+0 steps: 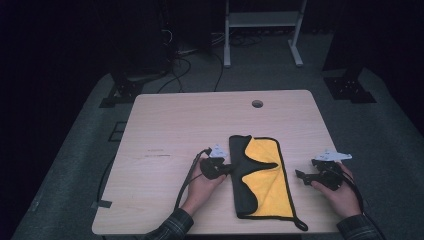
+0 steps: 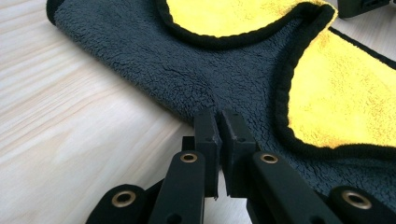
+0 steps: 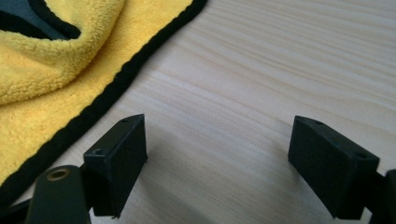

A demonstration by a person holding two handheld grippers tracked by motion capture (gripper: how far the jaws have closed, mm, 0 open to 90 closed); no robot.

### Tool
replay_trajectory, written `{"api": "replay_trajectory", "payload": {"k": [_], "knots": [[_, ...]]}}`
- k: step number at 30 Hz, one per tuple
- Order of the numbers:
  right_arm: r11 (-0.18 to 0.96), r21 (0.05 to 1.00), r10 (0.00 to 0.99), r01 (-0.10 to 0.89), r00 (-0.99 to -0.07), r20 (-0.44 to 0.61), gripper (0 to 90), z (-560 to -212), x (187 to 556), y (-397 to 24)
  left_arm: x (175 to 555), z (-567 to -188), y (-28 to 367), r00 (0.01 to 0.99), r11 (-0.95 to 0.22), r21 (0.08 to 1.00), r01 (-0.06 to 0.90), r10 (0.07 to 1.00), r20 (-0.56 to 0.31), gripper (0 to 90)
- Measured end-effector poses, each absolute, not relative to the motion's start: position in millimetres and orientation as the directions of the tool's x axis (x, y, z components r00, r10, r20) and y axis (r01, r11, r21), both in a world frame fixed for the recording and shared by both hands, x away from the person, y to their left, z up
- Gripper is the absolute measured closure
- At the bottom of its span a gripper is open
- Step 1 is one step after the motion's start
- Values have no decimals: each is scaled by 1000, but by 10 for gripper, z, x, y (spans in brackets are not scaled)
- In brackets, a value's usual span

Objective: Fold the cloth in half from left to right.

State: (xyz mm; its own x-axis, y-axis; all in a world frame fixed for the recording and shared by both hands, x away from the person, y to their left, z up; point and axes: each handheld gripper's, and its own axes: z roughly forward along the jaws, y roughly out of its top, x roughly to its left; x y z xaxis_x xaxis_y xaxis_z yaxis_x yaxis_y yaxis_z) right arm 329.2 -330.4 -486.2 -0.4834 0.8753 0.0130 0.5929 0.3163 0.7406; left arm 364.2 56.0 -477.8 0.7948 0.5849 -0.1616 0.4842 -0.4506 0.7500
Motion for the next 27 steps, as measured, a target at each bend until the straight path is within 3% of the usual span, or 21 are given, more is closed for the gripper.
{"api": "replay_trajectory", "payload": {"k": [27], "knots": [[312, 740, 880, 596, -475, 12, 168, -4864, 3292, -3299, 3650, -4689, 1556, 725, -410, 733, 542, 669, -162, 873]]}}
